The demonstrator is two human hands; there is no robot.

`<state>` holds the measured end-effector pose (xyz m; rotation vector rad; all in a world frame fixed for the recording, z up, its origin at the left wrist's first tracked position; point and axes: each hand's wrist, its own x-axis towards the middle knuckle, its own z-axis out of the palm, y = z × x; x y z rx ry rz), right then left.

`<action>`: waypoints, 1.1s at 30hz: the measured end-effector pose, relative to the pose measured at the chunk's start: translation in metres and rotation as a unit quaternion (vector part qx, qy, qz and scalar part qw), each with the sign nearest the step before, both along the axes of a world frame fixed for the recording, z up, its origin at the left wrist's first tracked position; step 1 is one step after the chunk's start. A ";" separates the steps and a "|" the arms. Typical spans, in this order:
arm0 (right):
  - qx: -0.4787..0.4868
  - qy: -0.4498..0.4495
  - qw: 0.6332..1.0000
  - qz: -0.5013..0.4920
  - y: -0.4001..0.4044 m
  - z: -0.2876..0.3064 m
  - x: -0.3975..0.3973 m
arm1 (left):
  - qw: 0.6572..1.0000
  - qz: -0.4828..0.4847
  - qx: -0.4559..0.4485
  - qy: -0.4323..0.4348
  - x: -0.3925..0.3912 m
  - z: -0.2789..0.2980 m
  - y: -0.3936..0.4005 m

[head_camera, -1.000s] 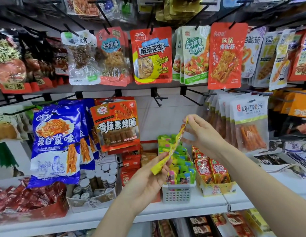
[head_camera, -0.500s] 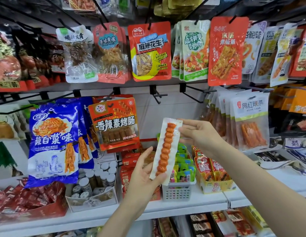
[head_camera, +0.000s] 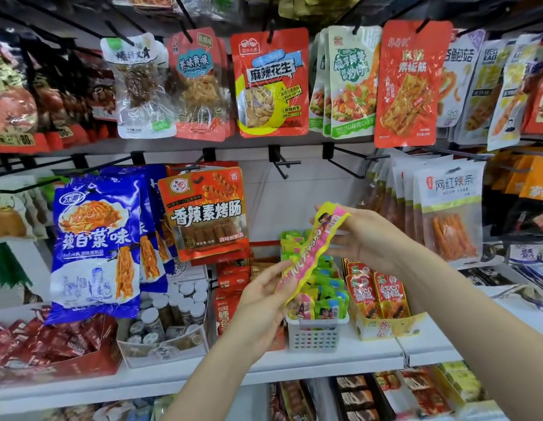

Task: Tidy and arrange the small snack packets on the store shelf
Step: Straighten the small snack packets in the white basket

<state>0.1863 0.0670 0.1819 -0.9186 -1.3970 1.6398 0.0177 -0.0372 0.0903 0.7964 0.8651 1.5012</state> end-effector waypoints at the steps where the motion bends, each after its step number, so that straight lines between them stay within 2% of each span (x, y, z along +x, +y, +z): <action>1: -0.018 -0.004 1.000 0.008 0.003 0.002 0.004 | 0.998 0.025 0.019 0.045 0.000 -0.001 0.002; 3: -0.027 -0.031 0.999 0.020 0.006 0.006 0.013 | 0.986 0.079 0.053 0.134 -0.001 -0.003 0.006; 4: -0.002 -0.066 0.997 0.032 0.007 0.006 0.016 | 0.977 0.106 0.070 0.171 -0.003 -0.005 0.009; 6: 0.108 -0.180 0.976 0.053 0.006 0.006 0.020 | 0.961 0.132 0.100 0.222 -0.006 -0.009 0.015; 9: 0.287 -0.320 0.903 0.003 0.008 0.006 0.021 | 0.946 0.139 0.101 0.276 -0.012 -0.018 0.029; 13: 0.428 -0.378 0.816 -0.090 0.013 0.004 0.025 | 0.938 0.178 0.057 0.293 -0.024 -0.036 0.053; 16: 0.416 -0.374 0.824 -0.087 0.019 -0.005 0.028 | 0.936 0.175 0.040 0.304 -0.030 -0.052 0.066; 19: 0.395 -0.364 0.836 -0.112 0.024 -0.010 0.034 | 0.926 0.102 0.038 0.362 -0.027 -0.067 0.073; 20: 0.388 -0.358 0.841 -0.118 0.025 -0.011 0.036 | 0.905 0.072 0.052 0.415 -0.026 -0.073 0.074; 23: 0.382 -0.354 0.844 -0.126 0.027 -0.014 0.041 | 0.811 0.032 0.092 0.577 -0.024 -0.086 0.076; 25: 0.374 -0.350 0.851 -0.117 0.026 -0.017 0.042 | 0.789 0.023 0.108 0.604 -0.025 -0.092 0.074; 28: 0.360 -0.354 0.858 -0.093 0.024 -0.021 0.039 | 0.782 0.028 0.128 0.609 -0.028 -0.102 0.068; 31: 0.360 -0.390 0.844 -0.073 0.025 -0.026 0.032 | 0.798 0.043 0.127 0.588 -0.030 -0.105 0.062; 33: 0.366 -0.430 0.823 -0.061 0.025 -0.032 0.025 | 0.803 0.059 0.141 0.576 -0.029 -0.106 0.060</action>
